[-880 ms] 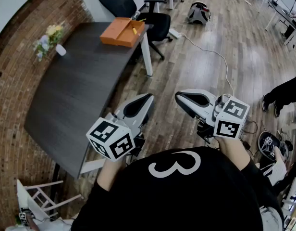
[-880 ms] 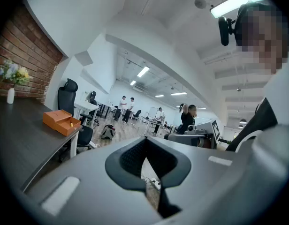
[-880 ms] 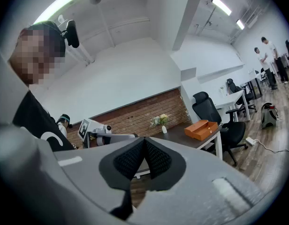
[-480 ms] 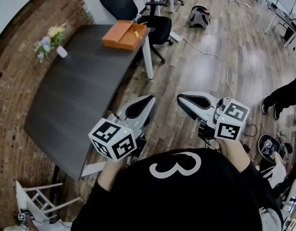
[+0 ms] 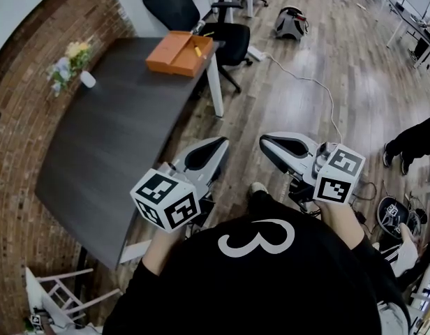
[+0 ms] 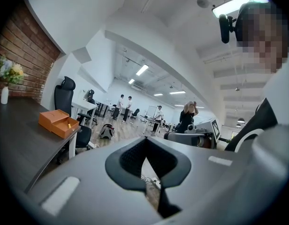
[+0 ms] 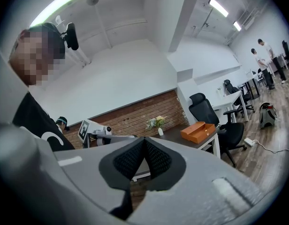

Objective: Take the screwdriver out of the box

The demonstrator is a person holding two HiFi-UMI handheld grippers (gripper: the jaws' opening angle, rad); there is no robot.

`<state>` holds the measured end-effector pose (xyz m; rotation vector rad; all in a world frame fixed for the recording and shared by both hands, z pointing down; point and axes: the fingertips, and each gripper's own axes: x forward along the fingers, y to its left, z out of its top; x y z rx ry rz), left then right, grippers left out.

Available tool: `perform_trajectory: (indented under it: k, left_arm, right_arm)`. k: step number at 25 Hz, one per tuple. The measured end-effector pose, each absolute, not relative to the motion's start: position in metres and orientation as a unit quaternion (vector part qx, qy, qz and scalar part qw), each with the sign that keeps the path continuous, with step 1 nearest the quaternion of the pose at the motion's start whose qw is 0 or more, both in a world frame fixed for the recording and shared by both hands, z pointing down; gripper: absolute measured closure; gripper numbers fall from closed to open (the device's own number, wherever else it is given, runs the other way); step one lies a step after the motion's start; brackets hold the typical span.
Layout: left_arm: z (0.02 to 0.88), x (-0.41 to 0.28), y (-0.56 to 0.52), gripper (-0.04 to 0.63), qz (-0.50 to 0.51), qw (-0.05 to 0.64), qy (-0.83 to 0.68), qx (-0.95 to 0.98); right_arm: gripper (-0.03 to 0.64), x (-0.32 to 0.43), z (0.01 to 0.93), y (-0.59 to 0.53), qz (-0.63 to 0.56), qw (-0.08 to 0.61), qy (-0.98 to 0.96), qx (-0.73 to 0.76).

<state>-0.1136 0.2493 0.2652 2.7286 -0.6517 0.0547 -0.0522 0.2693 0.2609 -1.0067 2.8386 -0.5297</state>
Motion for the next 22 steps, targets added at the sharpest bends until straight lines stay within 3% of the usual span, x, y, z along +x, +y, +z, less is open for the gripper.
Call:
perform_trajectory:
  k: [10,22]
  left_arm:
    - [0.283,-0.093,0.176,0.584,0.039,0.177,-0.259,0.949]
    - [0.287,-0.038,0.014,0.583,0.035,0.209,-0.309,0.927]
  right_arm:
    - [0.618,-0.034,0.273,0.191,-0.189,0.046,0.935,-0.297]
    - [0.618,0.021,0.278,0.016,-0.230,0.032,0.944,-0.236]
